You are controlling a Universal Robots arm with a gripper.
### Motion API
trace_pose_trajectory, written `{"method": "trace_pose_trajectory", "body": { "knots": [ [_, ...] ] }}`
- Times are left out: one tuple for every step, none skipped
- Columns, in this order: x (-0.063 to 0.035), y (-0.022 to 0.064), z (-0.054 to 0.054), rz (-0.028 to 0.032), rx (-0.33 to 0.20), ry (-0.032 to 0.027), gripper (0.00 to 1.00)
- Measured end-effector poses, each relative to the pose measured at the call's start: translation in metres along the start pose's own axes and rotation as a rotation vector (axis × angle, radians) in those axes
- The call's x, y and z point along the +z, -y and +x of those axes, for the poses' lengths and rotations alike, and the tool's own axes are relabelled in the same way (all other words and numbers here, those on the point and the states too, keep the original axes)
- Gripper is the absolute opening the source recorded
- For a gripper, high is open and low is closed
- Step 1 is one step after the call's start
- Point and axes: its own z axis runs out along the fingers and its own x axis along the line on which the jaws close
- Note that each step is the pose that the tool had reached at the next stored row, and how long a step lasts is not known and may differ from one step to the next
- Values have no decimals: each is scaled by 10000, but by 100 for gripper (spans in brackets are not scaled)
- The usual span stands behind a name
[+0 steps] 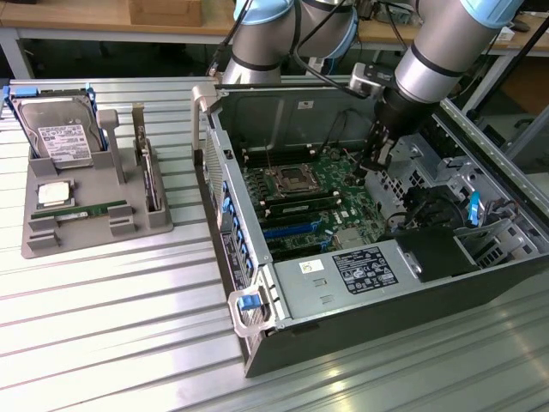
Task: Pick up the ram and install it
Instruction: 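Press down the ram until it locks into place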
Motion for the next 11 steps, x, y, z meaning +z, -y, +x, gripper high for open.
{"method": "trace_pose_trajectory", "body": {
  "knots": [
    [0,0,0,11,198,18,10],
    [0,0,0,22,400,37,10],
    [0,0,0,29,520,47,10],
    [0,0,0,38,681,62,10],
    [0,0,0,42,763,70,10],
    [0,0,0,44,805,74,10],
    [0,0,0,54,970,89,10],
    [0,0,0,69,1241,113,10],
    [0,0,0,75,1346,122,10],
    [0,0,0,82,1463,134,10],
    [0,0,0,91,1645,151,10]
  ]
}}
